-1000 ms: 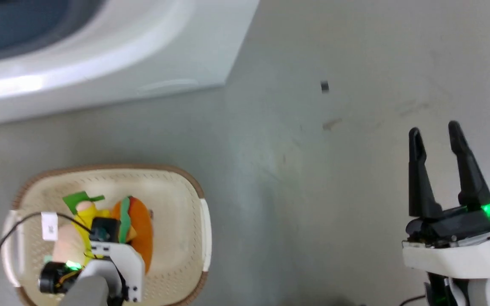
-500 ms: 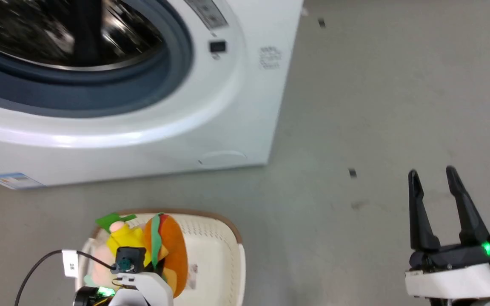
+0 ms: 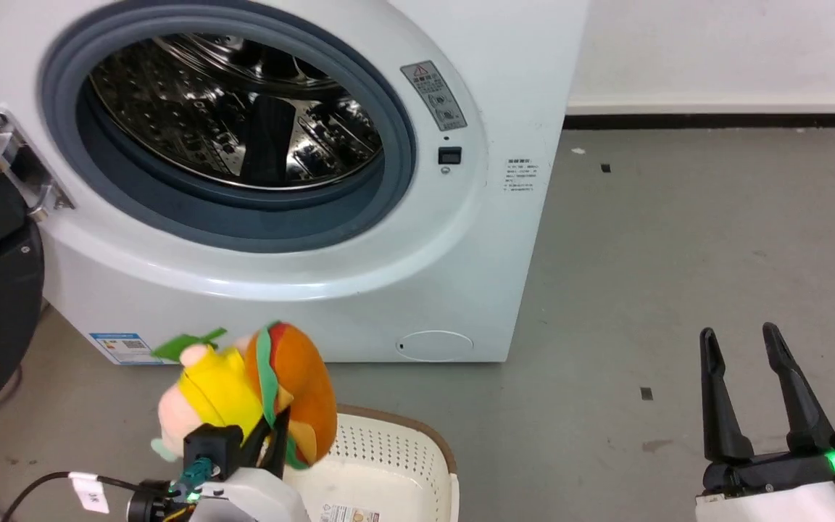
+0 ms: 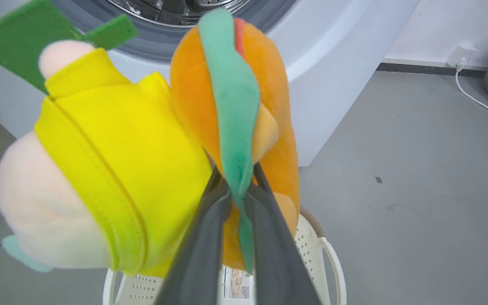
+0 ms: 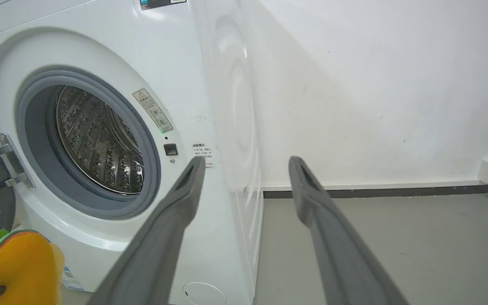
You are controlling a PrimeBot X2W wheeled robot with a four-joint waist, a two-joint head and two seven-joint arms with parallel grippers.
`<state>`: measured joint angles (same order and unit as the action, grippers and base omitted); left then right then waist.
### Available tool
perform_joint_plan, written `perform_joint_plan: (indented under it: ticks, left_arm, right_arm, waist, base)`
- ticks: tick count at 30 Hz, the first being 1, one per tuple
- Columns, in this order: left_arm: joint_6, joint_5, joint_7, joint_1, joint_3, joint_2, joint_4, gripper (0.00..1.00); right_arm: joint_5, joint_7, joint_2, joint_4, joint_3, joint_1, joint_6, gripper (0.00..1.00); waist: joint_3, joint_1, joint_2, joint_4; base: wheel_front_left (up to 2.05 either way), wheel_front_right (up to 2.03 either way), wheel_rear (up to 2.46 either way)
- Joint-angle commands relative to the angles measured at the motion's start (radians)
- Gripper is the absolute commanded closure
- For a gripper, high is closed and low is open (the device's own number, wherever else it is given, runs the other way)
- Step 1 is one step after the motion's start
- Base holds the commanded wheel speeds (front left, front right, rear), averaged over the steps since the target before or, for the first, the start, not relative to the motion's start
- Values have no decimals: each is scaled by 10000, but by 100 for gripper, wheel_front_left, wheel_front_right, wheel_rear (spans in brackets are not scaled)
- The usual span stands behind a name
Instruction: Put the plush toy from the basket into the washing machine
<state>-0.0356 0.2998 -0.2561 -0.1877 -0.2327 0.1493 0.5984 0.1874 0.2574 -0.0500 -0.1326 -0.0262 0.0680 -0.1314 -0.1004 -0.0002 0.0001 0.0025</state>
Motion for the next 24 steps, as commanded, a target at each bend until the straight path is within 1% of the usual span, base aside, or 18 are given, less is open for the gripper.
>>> perform_joint_plan:
  ticks: [1, 7, 13, 16, 19, 24]
  left_arm:
    - [57, -91, -56, 95, 84, 51, -392, 100]
    - [26, -287, -56, 379, 598, 219, -2218, 100]
    - [4, -463, -56, 53, 1242, 453, -3676, 100]
    - [-66, -504, -56, -399, 1470, 647, -4085, 100]
    - [-164, -513, -42, -963, 1620, 948, -4175, 100]
    - [-283, -448, 465, -2135, 1872, 1567, -4263, 100]
  right_arm:
    - [18, 44, -2, -33, 19, 148, 7, 0]
    - [27, 44, -2, -130, 121, 149, 7, 0]
    - [62, 44, -2, -317, 203, -65, 7, 0]
    - [117, 44, -2, -419, 197, -282, 7, 0]
    - [194, 44, -2, -409, 188, -511, 7, 0]
    - [347, 44, -2, -520, 337, -997, 7, 0]
  waist:
    - [78, 2, -1, 39]
    - [-4, 2, -1, -158]
    - [-587, 2, -1, -500]
    - [-1092, 2, -1, -719]
    - [-1572, 2, -1, -958]
    - [-2527, 2, -1, -1426]
  base:
    - [0, 0, 0]
    - [0, 0, 0]
    - [0, 0, 0]
    - [0, 0, 0]
    - [0, 0, 0]
    - [0, 0, 0]
